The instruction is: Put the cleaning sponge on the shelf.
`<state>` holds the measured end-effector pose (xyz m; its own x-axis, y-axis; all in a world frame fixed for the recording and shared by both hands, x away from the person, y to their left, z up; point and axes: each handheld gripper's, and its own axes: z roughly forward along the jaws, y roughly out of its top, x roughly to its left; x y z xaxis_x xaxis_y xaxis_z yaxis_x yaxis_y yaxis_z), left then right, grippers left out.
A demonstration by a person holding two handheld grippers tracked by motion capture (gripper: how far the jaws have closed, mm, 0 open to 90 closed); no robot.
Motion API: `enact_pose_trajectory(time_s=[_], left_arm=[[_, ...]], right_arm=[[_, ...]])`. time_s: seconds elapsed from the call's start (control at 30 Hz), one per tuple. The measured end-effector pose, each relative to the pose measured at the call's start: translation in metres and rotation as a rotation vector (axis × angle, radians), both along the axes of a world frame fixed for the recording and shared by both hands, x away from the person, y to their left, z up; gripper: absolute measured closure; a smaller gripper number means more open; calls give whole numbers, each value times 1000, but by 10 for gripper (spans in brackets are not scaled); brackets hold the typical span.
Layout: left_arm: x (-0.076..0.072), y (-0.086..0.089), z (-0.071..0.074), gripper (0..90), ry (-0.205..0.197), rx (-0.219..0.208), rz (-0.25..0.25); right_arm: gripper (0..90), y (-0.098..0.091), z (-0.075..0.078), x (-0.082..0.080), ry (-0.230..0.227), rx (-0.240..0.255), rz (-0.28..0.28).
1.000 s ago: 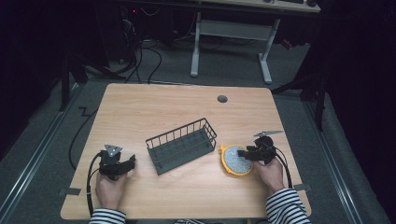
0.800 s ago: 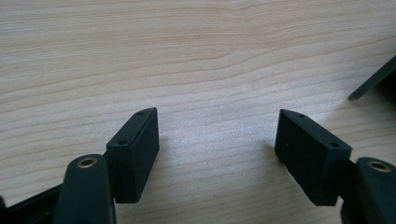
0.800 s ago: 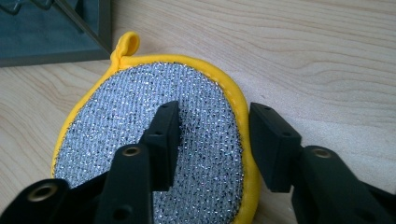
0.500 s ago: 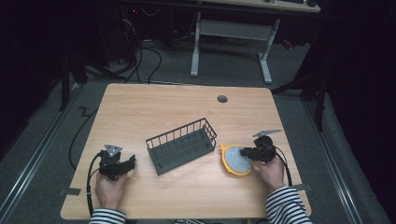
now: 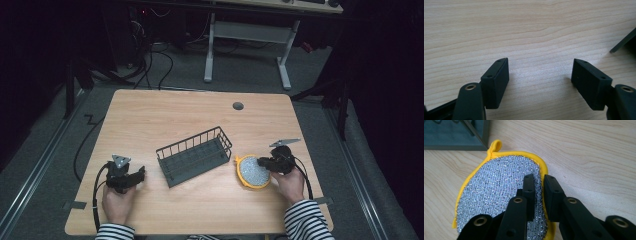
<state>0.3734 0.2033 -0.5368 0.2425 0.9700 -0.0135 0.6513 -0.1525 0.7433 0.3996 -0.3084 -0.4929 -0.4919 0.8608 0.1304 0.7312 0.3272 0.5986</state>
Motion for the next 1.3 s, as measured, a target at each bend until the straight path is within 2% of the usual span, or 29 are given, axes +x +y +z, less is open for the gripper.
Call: enact_pose_trajectory(time_s=[0.13, 0.3, 0.47, 1.03, 1.3], left_arm=[[0, 0, 0, 310, 1, -1, -1], [0, 0, 0, 310, 2, 0, -2], [0, 0, 0, 309, 1, 1, -3], [0, 0, 0, 309, 1, 0, -4], [0, 0, 0, 308, 1, 0, -5]], right_arm=[[809, -1, 6, -4, -21, 21, 2], [808, -4, 11, -7, -46, 13, 9], [808, -7, 16, -10, -69, 33, 7], [808, -13, 41, -19, -119, 47, 16], [808, -16, 53, -22, -134, 71, 17]])
